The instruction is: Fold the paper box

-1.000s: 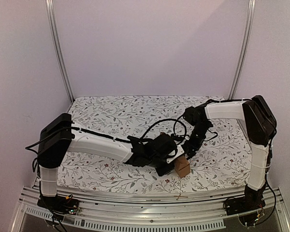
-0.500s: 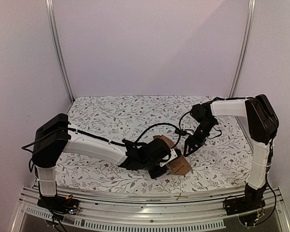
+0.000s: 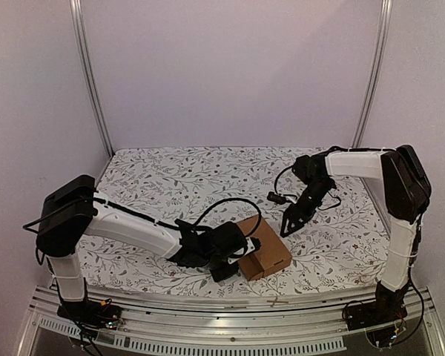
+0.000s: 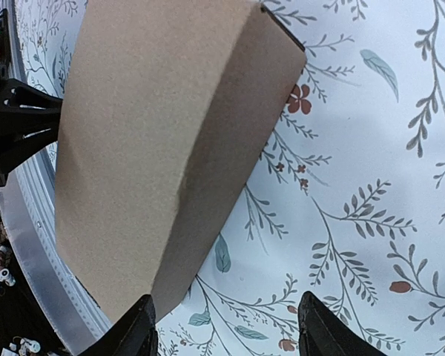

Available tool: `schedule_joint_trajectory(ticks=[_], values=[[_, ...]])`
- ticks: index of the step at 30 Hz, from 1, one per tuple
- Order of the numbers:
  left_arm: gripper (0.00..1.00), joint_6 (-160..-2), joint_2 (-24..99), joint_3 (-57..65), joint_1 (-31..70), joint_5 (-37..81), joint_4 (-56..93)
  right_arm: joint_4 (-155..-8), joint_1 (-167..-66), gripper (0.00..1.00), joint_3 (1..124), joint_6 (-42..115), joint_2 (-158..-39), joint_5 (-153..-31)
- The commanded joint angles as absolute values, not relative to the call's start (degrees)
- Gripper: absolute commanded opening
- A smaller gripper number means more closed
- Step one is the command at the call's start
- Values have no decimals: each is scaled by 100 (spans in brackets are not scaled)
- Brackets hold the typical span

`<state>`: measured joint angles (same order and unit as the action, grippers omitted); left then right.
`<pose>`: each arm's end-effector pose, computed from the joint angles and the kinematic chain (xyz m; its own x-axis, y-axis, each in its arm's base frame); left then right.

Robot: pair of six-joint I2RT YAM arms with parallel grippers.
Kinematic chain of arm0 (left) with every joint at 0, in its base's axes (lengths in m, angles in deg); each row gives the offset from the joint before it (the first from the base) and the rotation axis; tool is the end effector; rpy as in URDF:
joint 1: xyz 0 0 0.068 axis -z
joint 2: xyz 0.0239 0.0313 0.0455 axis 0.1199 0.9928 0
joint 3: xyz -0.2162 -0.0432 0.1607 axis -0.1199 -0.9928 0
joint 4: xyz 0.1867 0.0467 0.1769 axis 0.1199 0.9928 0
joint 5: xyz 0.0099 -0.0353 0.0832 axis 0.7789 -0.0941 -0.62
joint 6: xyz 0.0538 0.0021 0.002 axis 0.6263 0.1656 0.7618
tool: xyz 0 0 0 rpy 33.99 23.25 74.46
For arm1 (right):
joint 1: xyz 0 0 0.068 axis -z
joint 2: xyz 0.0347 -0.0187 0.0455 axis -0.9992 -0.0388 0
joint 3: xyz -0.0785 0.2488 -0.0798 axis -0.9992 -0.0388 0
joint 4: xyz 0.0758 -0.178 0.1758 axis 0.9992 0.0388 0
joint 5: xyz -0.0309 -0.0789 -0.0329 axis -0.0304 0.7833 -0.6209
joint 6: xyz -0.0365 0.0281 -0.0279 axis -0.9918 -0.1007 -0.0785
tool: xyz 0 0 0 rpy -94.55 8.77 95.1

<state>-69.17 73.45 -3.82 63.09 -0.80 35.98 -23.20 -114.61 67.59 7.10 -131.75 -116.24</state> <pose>0.1380 -0.3522 0.1284 -0.2989 0.8273 -0.4756 0.8685 0.4423 0.2237 0.3131 0.1795 0.1642 -0.6837 -0.7115 -0.1620 -0.6767 0.5351 0.5057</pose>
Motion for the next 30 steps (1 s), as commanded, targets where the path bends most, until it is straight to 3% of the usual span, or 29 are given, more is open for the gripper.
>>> schedule_joint_trajectory(ticks=[1, 15, 30], values=[[12, -7115, 7236, -632, 6316, -120, 3539, -2334, -11458, 63, 6981, 632, -12849, -11717], [12, -7097, 7270, -1225, 6247, 167, 2636, -2439, -11843, 58, 7367, 616, -12959, -11719], [13, -6942, 7406, -731, 6255, 255, 2767, -2651, -12576, 59, 7014, 781, -13591, -10743]])
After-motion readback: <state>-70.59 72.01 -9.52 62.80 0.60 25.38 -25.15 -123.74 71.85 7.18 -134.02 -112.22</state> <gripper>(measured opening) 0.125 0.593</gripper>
